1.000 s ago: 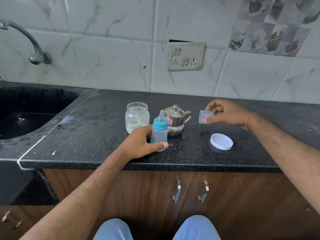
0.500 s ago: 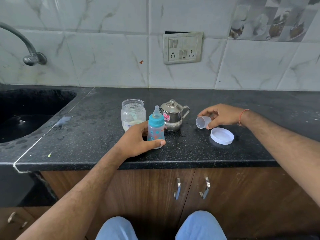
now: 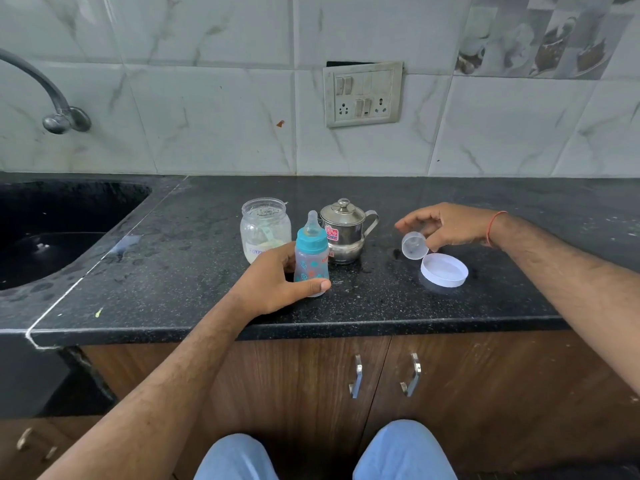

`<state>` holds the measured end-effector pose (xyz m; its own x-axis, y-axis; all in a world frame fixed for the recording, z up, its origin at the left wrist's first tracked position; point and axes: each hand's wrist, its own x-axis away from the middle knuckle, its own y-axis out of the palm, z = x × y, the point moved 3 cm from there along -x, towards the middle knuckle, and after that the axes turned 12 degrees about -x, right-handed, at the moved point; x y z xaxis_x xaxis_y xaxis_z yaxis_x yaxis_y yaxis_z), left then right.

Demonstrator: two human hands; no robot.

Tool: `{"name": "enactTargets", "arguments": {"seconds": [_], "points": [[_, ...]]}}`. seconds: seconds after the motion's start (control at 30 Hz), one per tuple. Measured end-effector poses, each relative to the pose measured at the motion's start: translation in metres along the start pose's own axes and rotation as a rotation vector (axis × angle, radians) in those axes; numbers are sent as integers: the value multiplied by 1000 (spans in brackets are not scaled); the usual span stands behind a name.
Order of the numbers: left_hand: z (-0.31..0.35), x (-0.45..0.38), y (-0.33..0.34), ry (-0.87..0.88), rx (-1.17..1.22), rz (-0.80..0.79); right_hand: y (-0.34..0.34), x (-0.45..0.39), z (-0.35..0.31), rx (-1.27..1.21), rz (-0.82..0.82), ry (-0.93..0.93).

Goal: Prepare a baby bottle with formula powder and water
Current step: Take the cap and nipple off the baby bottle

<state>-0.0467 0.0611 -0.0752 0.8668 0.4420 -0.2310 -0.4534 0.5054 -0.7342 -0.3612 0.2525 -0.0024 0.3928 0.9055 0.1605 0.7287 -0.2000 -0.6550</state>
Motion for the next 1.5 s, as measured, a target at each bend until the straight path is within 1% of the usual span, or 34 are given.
{"name": "enactTargets", "arguments": {"seconds": [0.2, 0.37, 0.73, 1.1, 1.27, 1.37, 1.43, 1.5], "points": [[0, 0, -1, -5, -24, 3, 2, 0, -2, 18, 25, 1], [1, -1, 0, -15, -35, -7, 7, 4, -5, 47, 0, 11], [2, 2, -2, -15, -35, 2, 8, 8, -8, 86, 0, -30], [2, 2, -2, -17, -29, -1, 6, 8, -10, 27, -1, -58], [1, 2, -2, -19, -37, -6, 7, 9, -12, 39, 0, -39], [2, 1, -2, -26, -44, -15, 6, 14, -20, 88, 4, -36], [2, 1, -1, -30, -50, -21, 4, 22, -33, 103, 18, -57], [1, 0, -1, -32, -47, -17, 3, 29, -51, 65, 52, -152]]}}
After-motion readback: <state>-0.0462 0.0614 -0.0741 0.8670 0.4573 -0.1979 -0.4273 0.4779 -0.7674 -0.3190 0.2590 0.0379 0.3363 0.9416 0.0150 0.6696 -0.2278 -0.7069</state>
